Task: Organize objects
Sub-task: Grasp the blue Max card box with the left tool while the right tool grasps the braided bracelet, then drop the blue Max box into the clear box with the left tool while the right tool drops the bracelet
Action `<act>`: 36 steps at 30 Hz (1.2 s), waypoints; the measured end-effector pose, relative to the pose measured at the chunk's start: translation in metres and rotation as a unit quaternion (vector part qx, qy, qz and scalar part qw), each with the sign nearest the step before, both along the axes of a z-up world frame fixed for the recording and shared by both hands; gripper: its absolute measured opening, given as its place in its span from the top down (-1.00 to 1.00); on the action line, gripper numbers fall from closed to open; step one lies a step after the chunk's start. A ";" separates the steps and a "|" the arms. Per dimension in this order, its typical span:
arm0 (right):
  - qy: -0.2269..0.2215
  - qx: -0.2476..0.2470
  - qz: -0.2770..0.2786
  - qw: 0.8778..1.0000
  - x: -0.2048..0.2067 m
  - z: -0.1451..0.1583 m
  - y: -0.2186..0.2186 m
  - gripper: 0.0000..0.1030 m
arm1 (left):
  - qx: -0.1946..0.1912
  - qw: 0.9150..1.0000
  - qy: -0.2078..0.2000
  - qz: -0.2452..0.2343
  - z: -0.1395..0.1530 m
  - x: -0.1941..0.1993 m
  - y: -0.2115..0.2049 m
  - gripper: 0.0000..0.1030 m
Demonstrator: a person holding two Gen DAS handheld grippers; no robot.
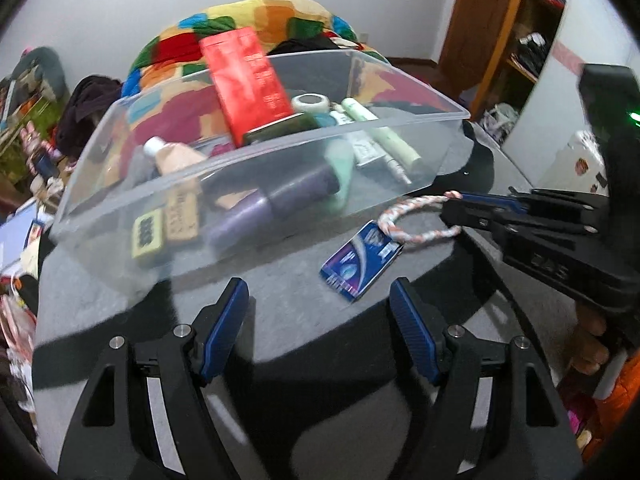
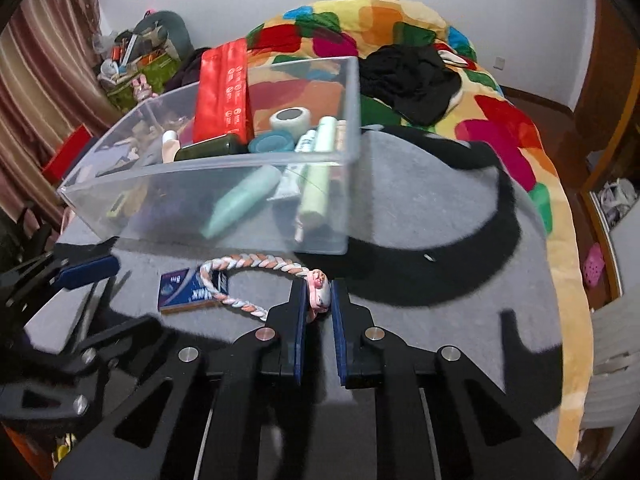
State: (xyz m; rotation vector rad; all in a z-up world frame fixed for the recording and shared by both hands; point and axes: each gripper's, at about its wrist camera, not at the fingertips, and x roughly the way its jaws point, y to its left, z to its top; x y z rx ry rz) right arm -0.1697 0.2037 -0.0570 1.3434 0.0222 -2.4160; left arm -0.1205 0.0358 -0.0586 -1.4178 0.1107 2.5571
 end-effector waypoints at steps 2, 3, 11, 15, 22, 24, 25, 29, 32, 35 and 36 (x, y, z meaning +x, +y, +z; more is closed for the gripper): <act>0.003 -0.006 -0.007 1.000 0.005 0.003 0.008 0.79 | -0.011 1.000 -0.005 -0.008 -0.002 -0.008 0.007 -0.41; 0.006 -0.011 -0.011 1.000 0.007 0.006 0.014 0.79 | -0.015 1.000 -0.010 -0.012 -0.005 -0.013 0.011 -0.41; 0.028 -0.033 -0.015 0.999 0.019 0.025 0.031 0.79 | 0.001 0.999 -0.014 -0.034 -0.011 -0.025 0.020 -0.01; 0.037 -0.035 -0.005 0.999 0.021 0.029 0.025 0.79 | 0.003 1.000 -0.008 -0.031 -0.009 -0.017 0.016 0.47; 0.046 -0.050 0.013 0.998 0.026 0.039 0.014 0.79 | 0.010 1.000 0.018 -0.006 0.002 0.007 0.005 0.48; 0.049 -0.058 0.018 0.997 0.026 0.044 0.010 0.79 | 0.013 0.999 0.033 0.007 0.008 0.015 0.000 0.48; 0.050 -0.062 0.019 0.997 0.026 0.046 0.009 0.79 | 0.017 0.999 0.041 0.014 0.013 0.018 -0.003 0.48; 0.059 -0.080 0.026 0.995 0.023 0.056 0.000 0.79 | 0.034 0.997 0.067 0.035 0.031 0.025 -0.016 0.48; 0.070 -0.085 0.029 0.993 0.017 0.065 -0.008 0.79 | 0.041 0.994 0.088 0.051 0.045 0.026 -0.026 0.48; 0.082 -0.088 0.028 0.992 0.009 0.072 -0.015 0.79 | 0.045 0.991 0.106 0.071 0.057 0.021 -0.038 0.48; 0.087 -0.088 0.026 0.992 0.004 0.075 -0.018 0.79 | 0.047 0.990 0.110 0.078 0.060 0.018 -0.042 0.48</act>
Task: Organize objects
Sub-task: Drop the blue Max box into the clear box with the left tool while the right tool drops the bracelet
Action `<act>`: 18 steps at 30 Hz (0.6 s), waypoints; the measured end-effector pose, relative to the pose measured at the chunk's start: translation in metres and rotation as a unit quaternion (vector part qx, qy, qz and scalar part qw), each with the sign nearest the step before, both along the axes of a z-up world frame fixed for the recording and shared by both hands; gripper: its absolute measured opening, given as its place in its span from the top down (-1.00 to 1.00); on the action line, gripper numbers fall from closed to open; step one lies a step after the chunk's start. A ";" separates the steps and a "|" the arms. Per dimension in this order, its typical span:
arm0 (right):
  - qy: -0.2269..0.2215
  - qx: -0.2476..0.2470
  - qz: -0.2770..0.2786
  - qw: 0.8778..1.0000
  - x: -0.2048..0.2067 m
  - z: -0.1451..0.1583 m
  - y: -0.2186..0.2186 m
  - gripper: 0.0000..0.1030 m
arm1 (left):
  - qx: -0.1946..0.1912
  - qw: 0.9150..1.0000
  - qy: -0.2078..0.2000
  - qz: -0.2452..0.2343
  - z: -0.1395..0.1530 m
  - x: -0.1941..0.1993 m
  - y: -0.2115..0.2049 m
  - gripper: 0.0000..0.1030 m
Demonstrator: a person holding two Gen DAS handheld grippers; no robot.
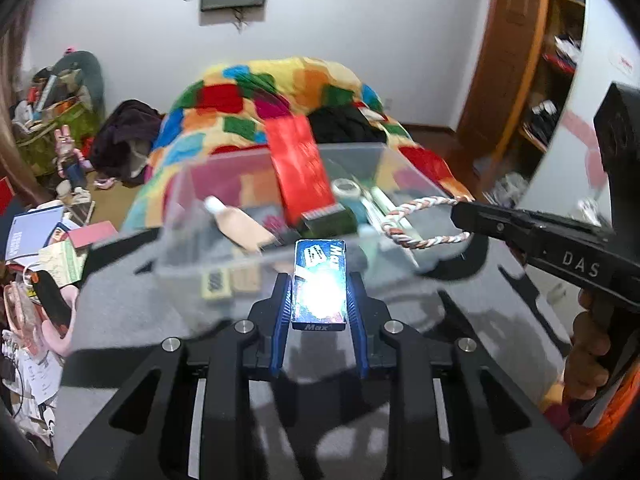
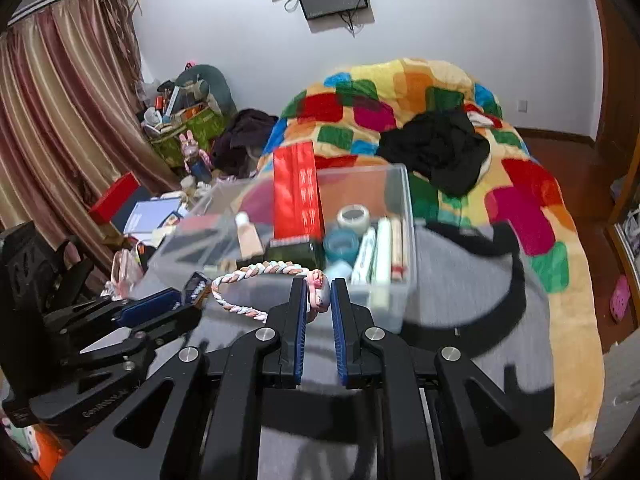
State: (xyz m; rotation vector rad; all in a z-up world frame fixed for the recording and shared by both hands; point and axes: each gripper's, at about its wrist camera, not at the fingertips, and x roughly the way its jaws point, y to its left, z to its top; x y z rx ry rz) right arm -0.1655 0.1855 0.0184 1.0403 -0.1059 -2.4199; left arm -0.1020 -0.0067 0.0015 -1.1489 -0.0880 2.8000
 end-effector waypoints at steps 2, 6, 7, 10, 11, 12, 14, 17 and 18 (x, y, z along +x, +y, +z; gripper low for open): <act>0.004 0.001 -0.004 1.000 -0.007 0.003 -0.004 0.79 | 0.007 1.000 0.005 0.011 0.004 -0.005 -0.008 0.48; 0.007 0.012 -0.017 1.000 -0.027 0.004 -0.012 0.79 | 0.008 0.999 0.008 0.030 0.008 -0.015 -0.019 0.48; 0.004 0.015 -0.018 1.000 -0.031 0.002 -0.014 0.79 | 0.008 0.999 0.007 0.032 0.007 -0.020 -0.021 0.48; -0.013 0.024 -0.017 0.999 -0.044 -0.008 -0.021 0.79 | 0.002 0.999 -0.003 0.037 0.002 -0.033 -0.024 0.48; -0.020 0.030 -0.016 0.999 -0.049 -0.013 -0.024 0.79 | 0.002 0.999 -0.007 0.037 0.000 -0.037 -0.024 0.48; -0.025 0.033 -0.015 0.999 -0.052 -0.015 -0.026 0.78 | 0.003 0.999 -0.012 0.036 -0.002 -0.041 -0.025 0.48; -0.043 0.043 -0.005 0.998 -0.058 -0.024 -0.032 0.77 | 0.005 0.999 -0.021 0.035 -0.006 -0.046 -0.025 0.48; -0.062 0.048 0.015 0.997 -0.057 -0.031 -0.039 0.74 | 0.012 0.999 -0.023 0.029 -0.009 -0.045 -0.023 0.46; -0.059 0.051 0.021 0.997 -0.054 -0.030 -0.040 0.72 | 0.011 0.999 -0.022 0.028 -0.009 -0.045 -0.022 0.45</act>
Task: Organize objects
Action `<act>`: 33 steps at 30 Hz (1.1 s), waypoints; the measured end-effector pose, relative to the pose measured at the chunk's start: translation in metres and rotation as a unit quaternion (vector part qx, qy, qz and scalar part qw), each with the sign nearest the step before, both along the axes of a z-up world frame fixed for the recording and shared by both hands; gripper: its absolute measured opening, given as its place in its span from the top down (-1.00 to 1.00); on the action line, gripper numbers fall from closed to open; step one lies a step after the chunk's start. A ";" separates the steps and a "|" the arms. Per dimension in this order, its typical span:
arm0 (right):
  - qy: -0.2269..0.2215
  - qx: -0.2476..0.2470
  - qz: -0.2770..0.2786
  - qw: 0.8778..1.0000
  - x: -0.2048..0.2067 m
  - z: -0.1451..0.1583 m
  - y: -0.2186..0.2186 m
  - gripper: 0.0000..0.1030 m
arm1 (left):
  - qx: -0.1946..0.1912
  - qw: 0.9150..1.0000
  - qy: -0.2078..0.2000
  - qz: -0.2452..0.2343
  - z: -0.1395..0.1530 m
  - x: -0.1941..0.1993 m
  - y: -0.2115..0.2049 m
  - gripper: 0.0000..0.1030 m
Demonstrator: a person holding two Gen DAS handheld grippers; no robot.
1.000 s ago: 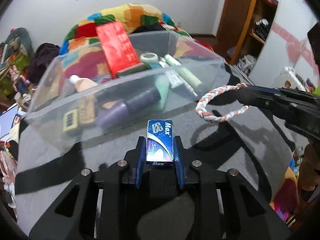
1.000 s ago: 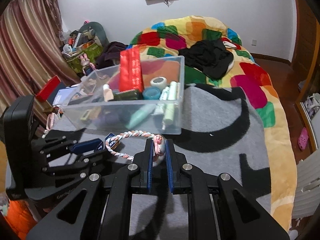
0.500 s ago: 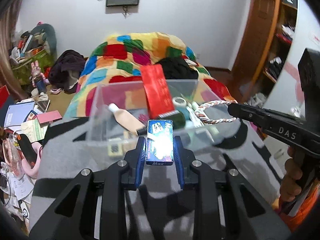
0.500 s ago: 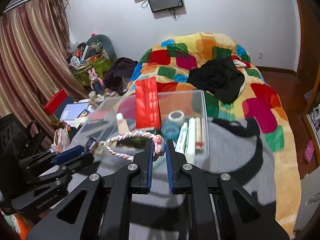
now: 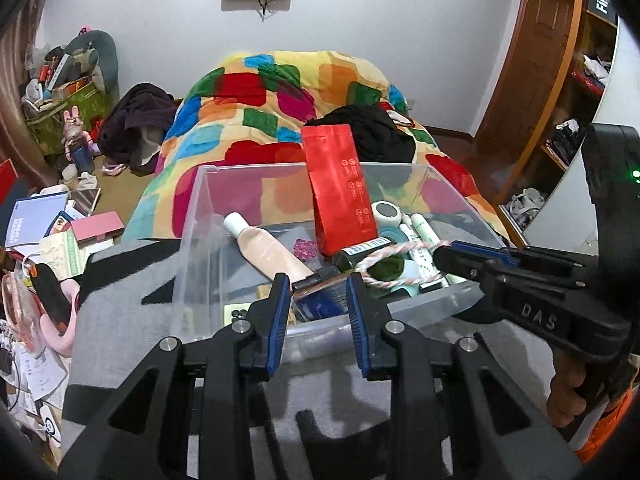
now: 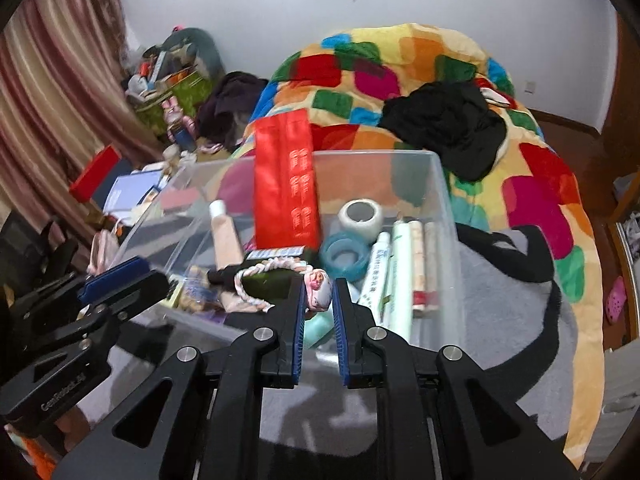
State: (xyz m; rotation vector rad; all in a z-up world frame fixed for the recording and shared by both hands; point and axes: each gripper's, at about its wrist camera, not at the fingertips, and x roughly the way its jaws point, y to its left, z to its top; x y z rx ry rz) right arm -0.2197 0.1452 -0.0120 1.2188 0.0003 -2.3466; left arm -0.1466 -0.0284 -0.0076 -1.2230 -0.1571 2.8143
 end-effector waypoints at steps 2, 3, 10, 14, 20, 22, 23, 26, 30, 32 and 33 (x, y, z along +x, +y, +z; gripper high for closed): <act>0.011 0.008 0.004 1.000 0.005 0.003 -0.001 0.55 | -0.003 1.000 0.003 -0.002 0.001 0.003 0.002 0.41; 0.018 0.009 0.007 1.000 0.008 0.006 0.000 0.49 | -0.003 1.000 0.004 -0.003 0.002 0.003 0.003 0.35; 0.046 -0.013 0.015 0.999 0.027 0.028 0.012 0.20 | 0.001 0.999 0.033 0.000 0.016 0.018 0.000 0.09; 0.071 -0.020 0.021 0.997 0.041 0.038 0.018 0.05 | -0.007 0.998 0.061 0.010 0.024 0.031 -0.001 -0.20; 0.114 -0.019 0.023 0.993 0.063 0.044 0.021 -0.35 | -0.016 0.995 0.092 0.019 0.027 0.050 -0.003 -0.65; 0.126 -0.019 0.019 0.992 0.069 0.043 0.023 -0.46 | -0.013 0.995 0.100 0.023 0.027 0.055 -0.004 -0.80; 0.129 -0.019 0.018 0.991 0.070 0.043 0.023 -0.53 | -0.010 0.994 0.103 0.024 0.026 0.058 -0.004 -0.82; 0.136 -0.016 0.011 0.991 0.075 0.039 0.025 -0.57 | -0.009 0.994 0.102 0.021 0.023 0.060 -0.004 -0.86; 0.129 -0.013 0.002 0.992 0.077 0.031 0.029 -0.58 | -0.007 0.995 0.095 0.020 0.016 0.062 -0.003 -0.88; 0.125 -0.013 0.000 0.992 0.078 0.028 0.031 -0.58 | -0.003 0.996 0.090 0.021 0.013 0.062 -0.003 -0.88; 0.123 -0.013 -0.001 0.992 0.077 0.026 0.031 -0.58 | -0.001 0.996 0.088 0.021 0.011 0.062 -0.003 -0.88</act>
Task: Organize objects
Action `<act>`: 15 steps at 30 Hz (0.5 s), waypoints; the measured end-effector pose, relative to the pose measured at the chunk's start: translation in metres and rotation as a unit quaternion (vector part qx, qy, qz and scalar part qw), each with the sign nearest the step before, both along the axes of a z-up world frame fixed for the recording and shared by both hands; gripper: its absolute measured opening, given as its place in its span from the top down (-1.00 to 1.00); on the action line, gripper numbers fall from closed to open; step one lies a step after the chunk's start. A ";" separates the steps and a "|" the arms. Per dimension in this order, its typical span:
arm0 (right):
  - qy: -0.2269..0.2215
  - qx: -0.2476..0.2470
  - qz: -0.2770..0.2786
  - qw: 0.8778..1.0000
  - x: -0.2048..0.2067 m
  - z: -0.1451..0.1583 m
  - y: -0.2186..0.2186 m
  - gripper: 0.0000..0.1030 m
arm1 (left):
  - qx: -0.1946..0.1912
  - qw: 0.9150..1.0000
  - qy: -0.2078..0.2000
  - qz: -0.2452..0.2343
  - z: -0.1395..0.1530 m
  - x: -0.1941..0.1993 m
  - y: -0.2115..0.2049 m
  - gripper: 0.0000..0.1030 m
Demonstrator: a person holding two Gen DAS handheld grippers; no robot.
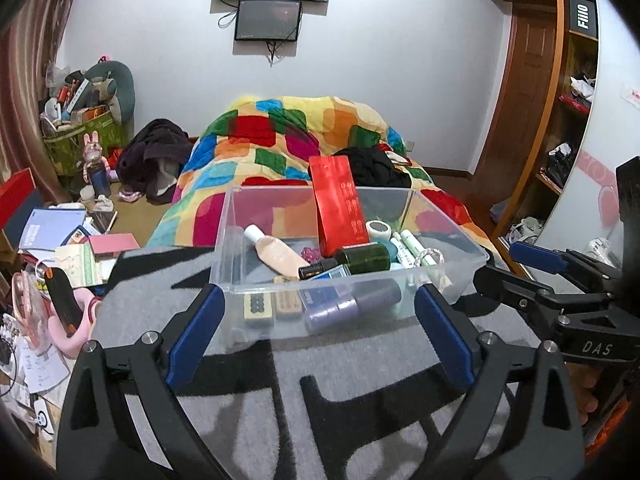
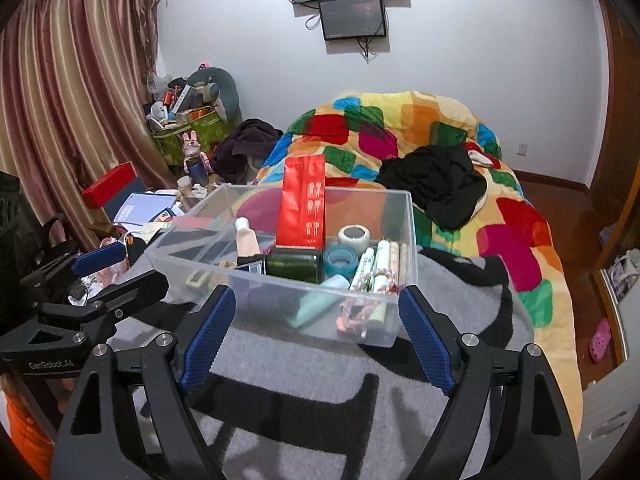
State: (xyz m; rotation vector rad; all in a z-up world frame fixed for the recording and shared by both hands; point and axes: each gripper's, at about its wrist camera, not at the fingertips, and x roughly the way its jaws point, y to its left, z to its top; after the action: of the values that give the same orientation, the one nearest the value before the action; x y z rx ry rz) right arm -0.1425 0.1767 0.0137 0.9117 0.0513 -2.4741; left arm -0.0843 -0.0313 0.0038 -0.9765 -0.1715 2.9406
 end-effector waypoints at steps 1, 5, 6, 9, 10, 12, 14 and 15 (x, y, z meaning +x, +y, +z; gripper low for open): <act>-0.002 0.001 0.000 1.000 0.000 -0.001 0.000 -0.58 | 0.002 1.000 -0.002 0.000 -0.001 -0.001 0.000 -0.88; -0.006 0.005 -0.003 1.000 0.000 -0.004 -0.001 -0.58 | 0.002 1.000 -0.005 -0.002 -0.004 0.000 0.001 -0.88; -0.006 0.005 -0.002 1.000 0.000 -0.004 -0.001 -0.58 | 0.001 1.000 -0.005 -0.002 -0.003 0.000 0.001 -0.88; -0.007 0.003 0.000 1.000 0.001 -0.005 -0.001 -0.58 | 0.001 1.000 -0.004 -0.005 -0.003 0.001 0.002 -0.88; -0.006 0.004 0.001 1.000 0.001 -0.005 -0.002 -0.58 | 0.000 1.000 -0.004 -0.005 -0.003 0.001 0.003 -0.88; -0.005 0.006 0.002 1.000 0.001 -0.005 -0.003 -0.58 | 0.000 1.000 -0.004 -0.006 -0.003 0.002 0.003 -0.88; -0.005 0.007 0.003 1.000 0.003 -0.005 -0.004 -0.58 | 0.000 1.000 -0.004 -0.007 -0.003 0.002 0.004 -0.88; -0.005 0.006 0.004 1.000 0.003 -0.005 -0.005 -0.58 | 0.000 1.000 -0.004 -0.007 -0.002 0.001 0.004 -0.88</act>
State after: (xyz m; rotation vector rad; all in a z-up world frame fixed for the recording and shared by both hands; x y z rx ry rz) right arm -0.1394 0.1720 0.0092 0.9275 0.0665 -2.4646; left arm -0.0829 -0.0274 0.0015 -0.9859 -0.1637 2.9253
